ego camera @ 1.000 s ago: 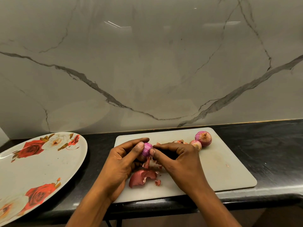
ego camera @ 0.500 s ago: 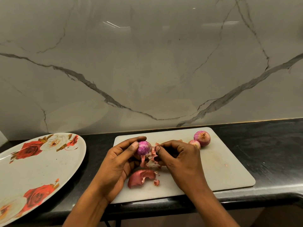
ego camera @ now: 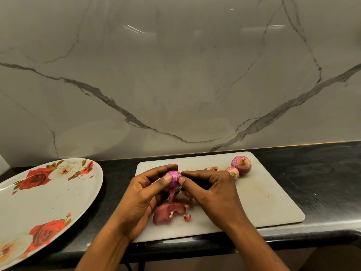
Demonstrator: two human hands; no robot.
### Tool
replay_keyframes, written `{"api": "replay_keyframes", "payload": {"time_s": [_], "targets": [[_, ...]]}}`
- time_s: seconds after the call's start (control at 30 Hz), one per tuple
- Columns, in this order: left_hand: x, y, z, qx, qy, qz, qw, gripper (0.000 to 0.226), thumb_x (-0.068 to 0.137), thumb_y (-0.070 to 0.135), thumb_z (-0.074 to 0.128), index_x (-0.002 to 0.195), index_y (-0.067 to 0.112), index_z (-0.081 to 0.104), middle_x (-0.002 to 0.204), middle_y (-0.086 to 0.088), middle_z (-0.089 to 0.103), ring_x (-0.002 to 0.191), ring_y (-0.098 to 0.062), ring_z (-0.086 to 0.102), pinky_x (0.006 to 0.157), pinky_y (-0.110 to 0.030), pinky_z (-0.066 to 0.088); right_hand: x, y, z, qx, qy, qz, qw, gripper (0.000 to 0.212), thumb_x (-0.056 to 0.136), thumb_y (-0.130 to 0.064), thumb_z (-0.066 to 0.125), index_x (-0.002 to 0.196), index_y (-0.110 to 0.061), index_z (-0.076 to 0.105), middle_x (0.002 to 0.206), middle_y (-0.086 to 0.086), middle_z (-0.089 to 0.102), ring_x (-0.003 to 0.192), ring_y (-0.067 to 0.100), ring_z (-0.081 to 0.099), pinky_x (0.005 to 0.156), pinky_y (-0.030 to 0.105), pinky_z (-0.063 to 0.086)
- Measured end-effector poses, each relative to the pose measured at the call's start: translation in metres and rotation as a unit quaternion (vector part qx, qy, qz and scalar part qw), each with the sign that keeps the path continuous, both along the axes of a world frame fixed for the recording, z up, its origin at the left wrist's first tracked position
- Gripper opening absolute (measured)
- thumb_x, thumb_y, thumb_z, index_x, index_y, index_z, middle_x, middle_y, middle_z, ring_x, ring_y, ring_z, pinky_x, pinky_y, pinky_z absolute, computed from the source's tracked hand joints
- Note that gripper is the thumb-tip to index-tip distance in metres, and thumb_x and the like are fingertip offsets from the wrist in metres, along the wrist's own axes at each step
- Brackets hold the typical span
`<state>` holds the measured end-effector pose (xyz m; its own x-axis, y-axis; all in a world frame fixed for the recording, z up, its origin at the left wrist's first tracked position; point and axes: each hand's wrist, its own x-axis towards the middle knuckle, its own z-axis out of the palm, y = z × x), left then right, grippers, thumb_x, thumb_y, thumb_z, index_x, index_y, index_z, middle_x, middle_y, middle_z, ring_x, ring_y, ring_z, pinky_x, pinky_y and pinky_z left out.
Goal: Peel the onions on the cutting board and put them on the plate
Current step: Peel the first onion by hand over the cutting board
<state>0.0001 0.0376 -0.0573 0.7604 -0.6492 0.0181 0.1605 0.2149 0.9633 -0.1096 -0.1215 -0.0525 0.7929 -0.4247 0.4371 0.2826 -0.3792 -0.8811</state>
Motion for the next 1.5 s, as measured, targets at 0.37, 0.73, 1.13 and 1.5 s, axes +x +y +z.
{"api": "replay_keyframes", "payload": {"time_s": [0.37,0.73,1.13,1.5], "targets": [[0.001,0.002,0.000,0.009,0.002,-0.007,1.000,0.040,0.093,0.010,0.063,0.133,0.007,0.070,0.134,-0.014,0.072,0.128,-0.031,0.067,0.113,-0.051,0.046,0.001,-0.004,-0.001,-0.009,0.012,-0.013,1.000,0.026,0.090,-0.014,0.079,0.092,-0.040,0.081,0.083,-0.017,0.080,0.079,0.005,0.078,0.076,0.031,0.066],[-0.001,0.000,0.001,0.006,-0.008,-0.006,1.000,0.040,0.093,0.008,0.064,0.132,0.008,0.070,0.132,-0.012,0.073,0.126,-0.028,0.069,0.104,-0.043,0.056,-0.001,0.000,0.002,-0.006,0.002,0.005,1.000,0.021,0.084,-0.029,0.085,0.094,-0.045,0.076,0.090,-0.027,0.078,0.089,-0.004,0.075,0.077,0.013,0.058],[0.000,0.001,0.002,-0.020,0.030,-0.017,0.999,0.041,0.094,0.007,0.061,0.134,0.006,0.069,0.133,-0.016,0.071,0.125,-0.034,0.068,0.100,-0.044,0.059,0.001,-0.003,-0.003,-0.016,0.011,-0.029,0.999,0.034,0.091,-0.014,0.077,0.090,-0.047,0.074,0.087,-0.023,0.078,0.082,0.002,0.077,0.077,0.024,0.064],[0.000,0.001,0.001,-0.003,0.015,-0.004,1.000,0.040,0.091,0.009,0.067,0.130,0.015,0.074,0.134,-0.011,0.072,0.125,-0.031,0.069,0.101,-0.046,0.059,-0.003,0.001,-0.003,-0.049,-0.003,-0.039,0.998,0.018,0.087,-0.028,0.083,0.103,-0.036,0.081,0.090,-0.027,0.078,0.089,-0.007,0.074,0.078,0.014,0.060]]}}
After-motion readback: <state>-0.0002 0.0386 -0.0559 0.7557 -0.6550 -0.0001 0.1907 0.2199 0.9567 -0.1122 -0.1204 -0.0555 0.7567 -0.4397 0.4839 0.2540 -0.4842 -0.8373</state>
